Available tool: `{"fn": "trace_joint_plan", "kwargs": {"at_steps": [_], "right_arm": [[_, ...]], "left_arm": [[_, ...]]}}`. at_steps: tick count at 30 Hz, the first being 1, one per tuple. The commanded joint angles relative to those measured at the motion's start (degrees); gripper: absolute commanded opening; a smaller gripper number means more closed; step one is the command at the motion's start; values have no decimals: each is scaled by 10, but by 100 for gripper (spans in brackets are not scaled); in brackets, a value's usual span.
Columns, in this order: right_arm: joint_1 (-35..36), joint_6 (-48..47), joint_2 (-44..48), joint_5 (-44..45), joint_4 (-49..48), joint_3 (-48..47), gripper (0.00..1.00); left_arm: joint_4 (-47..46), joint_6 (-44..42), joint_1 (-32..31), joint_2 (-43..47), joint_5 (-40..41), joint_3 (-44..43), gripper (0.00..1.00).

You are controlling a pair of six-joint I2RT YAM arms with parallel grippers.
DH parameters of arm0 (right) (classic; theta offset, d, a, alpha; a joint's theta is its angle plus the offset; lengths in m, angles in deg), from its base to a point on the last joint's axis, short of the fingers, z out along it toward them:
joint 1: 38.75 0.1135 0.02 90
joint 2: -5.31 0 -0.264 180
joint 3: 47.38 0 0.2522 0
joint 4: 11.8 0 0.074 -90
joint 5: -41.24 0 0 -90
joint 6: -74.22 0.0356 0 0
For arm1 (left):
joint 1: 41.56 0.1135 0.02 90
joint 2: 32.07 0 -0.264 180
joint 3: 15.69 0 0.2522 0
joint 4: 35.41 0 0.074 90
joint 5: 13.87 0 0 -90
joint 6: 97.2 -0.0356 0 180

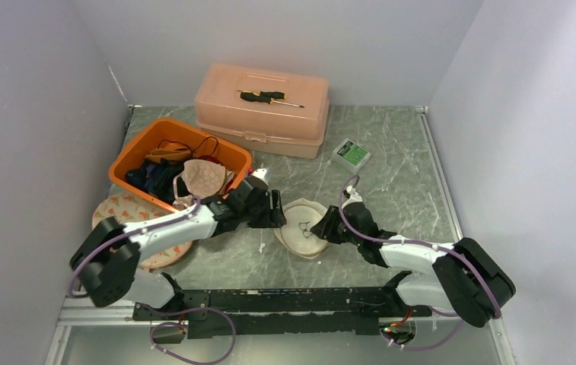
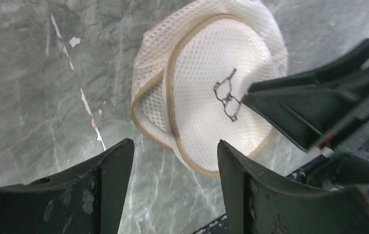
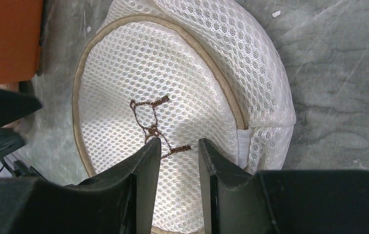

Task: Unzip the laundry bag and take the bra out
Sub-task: Close the laundry bag at the center of the board.

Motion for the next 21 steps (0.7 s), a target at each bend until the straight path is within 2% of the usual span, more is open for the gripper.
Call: {"fn": "trace_joint_plan", "kwargs": {"at_steps": [1, 2, 4, 7, 9, 12, 21], "right_arm": [[0, 1, 10, 43, 5, 12, 38], [0, 2, 13, 44, 6, 14, 38], [0, 3, 21, 44, 7, 17, 38], [-1, 5, 27, 44, 7, 20, 38], [-1, 7, 30, 44, 7, 21, 37], [-1, 8, 32, 44, 7, 24, 36], [-1, 4, 67, 55, 19, 34, 37]], "left_arm": [[-23, -10, -3, 85, -32, 36, 66], [-53, -12, -3, 93, -57, 46, 62], [-128, -15, -3, 83, -107, 58, 49], [-144, -15, -3, 19, -156, 30, 17], [-159, -13, -3, -22, -177, 15, 4], [-182, -7, -2, -60, -178, 13, 3], [-163, -6, -2, -135, -123, -1, 3]]}}
